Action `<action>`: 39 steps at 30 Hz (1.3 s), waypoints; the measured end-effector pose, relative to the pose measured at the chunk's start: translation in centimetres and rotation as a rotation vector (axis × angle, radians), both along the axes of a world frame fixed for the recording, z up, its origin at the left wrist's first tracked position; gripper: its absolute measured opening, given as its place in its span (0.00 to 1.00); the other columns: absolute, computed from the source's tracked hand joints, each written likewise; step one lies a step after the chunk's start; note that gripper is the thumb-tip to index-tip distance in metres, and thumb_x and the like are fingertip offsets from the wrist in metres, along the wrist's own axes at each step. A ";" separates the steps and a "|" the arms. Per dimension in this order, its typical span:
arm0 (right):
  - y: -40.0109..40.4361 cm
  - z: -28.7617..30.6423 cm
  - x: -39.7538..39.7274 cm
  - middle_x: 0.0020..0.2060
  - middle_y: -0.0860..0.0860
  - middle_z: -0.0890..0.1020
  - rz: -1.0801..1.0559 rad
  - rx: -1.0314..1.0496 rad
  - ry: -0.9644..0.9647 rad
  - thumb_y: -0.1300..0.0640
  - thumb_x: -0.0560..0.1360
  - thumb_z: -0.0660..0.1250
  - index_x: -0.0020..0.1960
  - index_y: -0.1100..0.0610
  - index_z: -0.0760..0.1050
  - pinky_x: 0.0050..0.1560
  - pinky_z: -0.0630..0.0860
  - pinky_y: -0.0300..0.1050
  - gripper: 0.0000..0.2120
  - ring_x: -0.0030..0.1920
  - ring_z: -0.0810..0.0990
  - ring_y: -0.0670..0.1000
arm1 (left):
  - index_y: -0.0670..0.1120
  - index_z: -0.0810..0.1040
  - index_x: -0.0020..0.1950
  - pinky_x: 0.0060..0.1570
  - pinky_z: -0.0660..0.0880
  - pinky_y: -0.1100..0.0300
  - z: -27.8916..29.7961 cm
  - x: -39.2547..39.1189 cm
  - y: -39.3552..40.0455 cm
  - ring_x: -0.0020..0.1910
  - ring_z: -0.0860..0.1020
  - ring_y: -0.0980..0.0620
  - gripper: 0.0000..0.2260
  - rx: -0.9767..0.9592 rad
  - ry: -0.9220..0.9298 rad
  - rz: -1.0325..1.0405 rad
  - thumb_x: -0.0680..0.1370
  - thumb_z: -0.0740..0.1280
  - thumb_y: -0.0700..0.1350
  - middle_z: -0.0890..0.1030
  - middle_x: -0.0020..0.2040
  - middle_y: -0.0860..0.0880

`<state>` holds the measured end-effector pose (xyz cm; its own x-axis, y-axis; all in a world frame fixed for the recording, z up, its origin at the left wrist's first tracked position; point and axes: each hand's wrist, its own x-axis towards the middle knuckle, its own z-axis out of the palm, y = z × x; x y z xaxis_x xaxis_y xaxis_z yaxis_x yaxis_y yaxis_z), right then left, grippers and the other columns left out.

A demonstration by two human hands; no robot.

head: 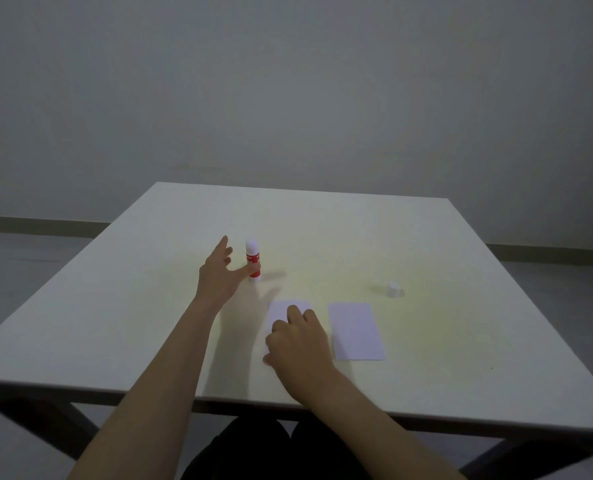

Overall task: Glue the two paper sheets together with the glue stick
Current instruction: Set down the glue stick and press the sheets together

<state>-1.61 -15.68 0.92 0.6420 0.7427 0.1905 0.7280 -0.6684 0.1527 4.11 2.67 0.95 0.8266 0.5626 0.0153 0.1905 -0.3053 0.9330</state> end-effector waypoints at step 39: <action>-12.7 3.1 2.8 0.31 0.51 0.86 -0.402 1.301 1.003 0.64 0.76 0.65 0.39 0.59 0.82 0.27 0.77 0.37 0.09 0.29 0.82 0.47 | 0.44 0.80 0.44 0.34 0.79 0.63 2.9 -3.9 -13.3 0.33 0.83 0.54 0.07 -0.502 -0.094 -0.061 0.69 0.75 0.41 0.85 0.38 0.48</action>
<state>1.20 -28.35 4.03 0.9764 0.2040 -0.0704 -0.0457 -0.1235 -0.9913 0.18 -10.61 3.82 0.8660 0.4707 -0.1687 0.0946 0.1769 0.9797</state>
